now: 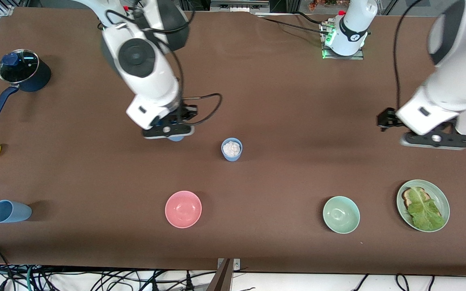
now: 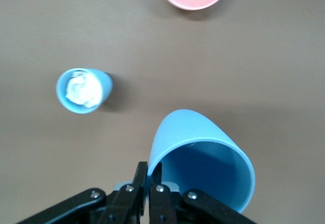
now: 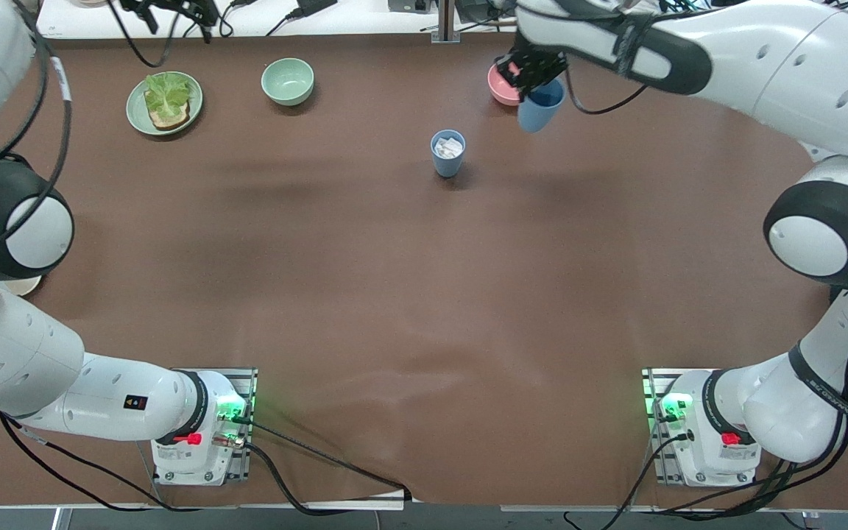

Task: Stack blue cups with both arms
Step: 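Carry the cup over the tissue cup while the left gripper withdraws, then lower the held cup into the tissue cup and open the right gripper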

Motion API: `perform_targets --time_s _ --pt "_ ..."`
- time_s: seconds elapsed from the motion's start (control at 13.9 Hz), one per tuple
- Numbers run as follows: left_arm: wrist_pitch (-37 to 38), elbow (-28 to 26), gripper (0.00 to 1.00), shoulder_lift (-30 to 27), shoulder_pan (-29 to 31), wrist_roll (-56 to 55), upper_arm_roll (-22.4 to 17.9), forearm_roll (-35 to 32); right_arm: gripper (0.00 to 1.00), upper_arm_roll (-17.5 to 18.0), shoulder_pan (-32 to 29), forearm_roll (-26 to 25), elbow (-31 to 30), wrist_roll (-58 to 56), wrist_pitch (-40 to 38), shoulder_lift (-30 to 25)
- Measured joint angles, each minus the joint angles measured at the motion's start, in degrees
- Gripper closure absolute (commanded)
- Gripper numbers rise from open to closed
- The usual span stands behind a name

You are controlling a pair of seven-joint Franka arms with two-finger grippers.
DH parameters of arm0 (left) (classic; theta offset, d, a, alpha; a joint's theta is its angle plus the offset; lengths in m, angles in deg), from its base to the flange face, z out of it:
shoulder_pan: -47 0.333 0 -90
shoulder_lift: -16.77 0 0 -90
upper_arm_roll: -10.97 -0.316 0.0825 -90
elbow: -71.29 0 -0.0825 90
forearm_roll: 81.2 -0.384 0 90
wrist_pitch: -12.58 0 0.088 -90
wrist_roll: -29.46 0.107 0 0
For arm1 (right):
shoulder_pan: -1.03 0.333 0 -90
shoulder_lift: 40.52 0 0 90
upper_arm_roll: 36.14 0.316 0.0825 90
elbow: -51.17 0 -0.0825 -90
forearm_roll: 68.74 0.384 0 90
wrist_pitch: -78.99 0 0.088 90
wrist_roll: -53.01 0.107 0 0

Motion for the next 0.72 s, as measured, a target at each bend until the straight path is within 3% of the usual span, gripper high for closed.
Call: perform_targets --time_s 0.29,0.72 --pt "0.03 -0.02 0.0 -2.06 6.05 1.41 -0.22 5.81 1.0 -0.1 4.96 -0.39 0.93 6.8 5.58 3.49" --pt "5.92 -2.85 0.0 -7.01 6.09 1.26 -1.31 9.28 1.0 -0.48 7.36 -0.64 12.73 9.95 6.86 11.47"
